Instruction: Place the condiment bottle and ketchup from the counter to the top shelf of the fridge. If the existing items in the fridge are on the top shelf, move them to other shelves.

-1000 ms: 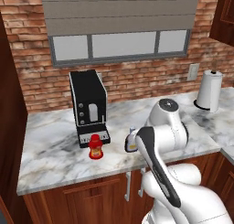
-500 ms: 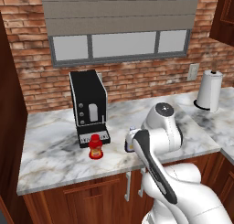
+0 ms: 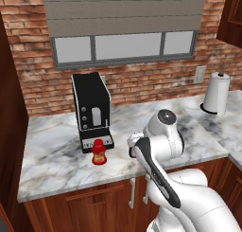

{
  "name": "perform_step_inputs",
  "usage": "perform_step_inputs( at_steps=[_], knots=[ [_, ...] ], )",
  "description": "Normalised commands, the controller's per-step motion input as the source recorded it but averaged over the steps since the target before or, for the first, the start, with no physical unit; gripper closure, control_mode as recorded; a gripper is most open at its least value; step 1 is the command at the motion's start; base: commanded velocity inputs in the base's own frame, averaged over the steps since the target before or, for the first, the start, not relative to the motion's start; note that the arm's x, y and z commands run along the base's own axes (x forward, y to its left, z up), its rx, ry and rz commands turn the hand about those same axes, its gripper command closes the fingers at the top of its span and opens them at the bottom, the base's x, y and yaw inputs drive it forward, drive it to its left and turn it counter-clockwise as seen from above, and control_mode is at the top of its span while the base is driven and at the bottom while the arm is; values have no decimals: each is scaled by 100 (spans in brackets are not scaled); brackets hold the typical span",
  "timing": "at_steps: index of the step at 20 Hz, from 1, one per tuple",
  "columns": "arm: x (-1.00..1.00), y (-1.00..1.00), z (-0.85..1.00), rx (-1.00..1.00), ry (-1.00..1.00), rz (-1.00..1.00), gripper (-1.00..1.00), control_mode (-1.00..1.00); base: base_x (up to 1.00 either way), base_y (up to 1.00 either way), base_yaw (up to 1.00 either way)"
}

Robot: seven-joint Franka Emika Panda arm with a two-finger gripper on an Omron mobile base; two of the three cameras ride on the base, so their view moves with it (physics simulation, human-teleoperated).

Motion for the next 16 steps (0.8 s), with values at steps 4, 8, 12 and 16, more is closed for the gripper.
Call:
perform_step_inputs(
  at_steps=[4,8,12,16],
  knots=[
    [13,14,-2,0,0,0,-100,-100,0,0,0],
    [19,11,-1,0,0,0,-100,-100,0,0,0],
    [21,0,-8,0,0,-1,-100,-100,0,0,0],
    [22,0,-11,0,0,-1,-100,-100,0,0,0]
  ],
)
